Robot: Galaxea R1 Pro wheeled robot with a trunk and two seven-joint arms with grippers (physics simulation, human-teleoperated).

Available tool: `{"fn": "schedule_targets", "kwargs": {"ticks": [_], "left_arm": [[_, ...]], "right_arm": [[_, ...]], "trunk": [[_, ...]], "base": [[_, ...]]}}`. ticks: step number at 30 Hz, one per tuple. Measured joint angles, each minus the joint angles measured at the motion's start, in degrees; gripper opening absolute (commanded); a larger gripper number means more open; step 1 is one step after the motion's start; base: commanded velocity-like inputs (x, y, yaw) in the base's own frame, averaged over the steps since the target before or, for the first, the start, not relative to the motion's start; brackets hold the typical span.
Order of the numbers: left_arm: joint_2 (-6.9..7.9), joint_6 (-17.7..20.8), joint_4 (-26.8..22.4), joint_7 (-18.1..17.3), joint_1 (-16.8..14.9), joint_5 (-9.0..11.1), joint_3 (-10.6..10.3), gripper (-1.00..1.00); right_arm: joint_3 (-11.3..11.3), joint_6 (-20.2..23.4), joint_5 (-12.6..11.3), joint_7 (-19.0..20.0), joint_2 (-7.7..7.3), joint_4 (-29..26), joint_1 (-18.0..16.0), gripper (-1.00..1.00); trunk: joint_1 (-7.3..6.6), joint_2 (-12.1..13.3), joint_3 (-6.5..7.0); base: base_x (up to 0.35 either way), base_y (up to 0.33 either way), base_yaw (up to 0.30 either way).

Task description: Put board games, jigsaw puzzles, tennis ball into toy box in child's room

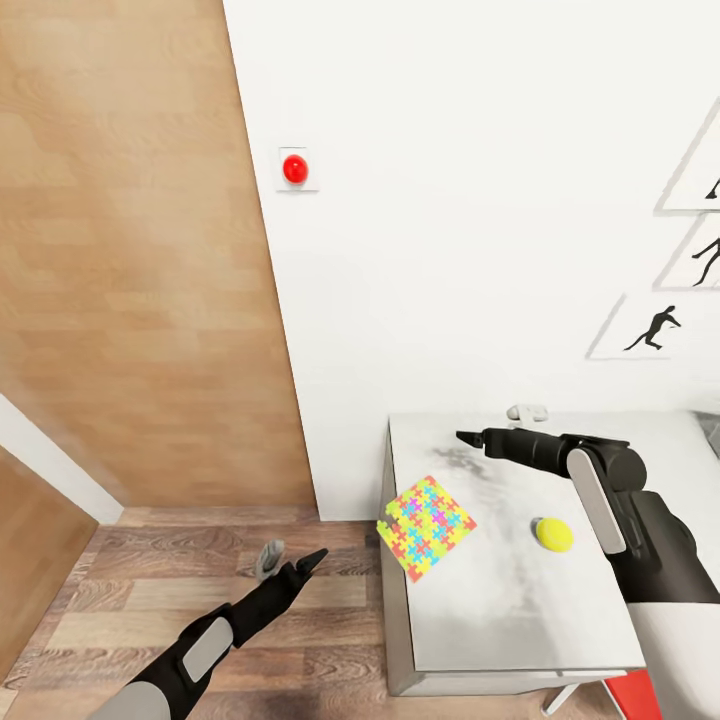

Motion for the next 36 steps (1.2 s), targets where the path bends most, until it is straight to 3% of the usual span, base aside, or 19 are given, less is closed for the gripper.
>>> {"fn": "schedule_targets", "kwargs": {"ticks": [19, 36], "left_arm": [[-0.25, -0.16, -0.15, 0.17, -0.01, -0.02, -0.39, 1.0], [-1.03, -0.11, -3.36, 0.38, -0.01, -0.02, -0.53, 1.0]], "right_arm": [[0.0, 0.08, -0.02, 0.0, 0.01, 0.01, 0.28, 1.0], [0.0, 0.08, -0.03, -0.01, 0.01, -0.05, 0.31, 1.0]], "trunk": [[0.0, 0.0, 0.0], [0.0, 0.0, 0.0]], "base": [[0.0, 0.0, -0.003], [0.0, 0.0, 0.0]]}}
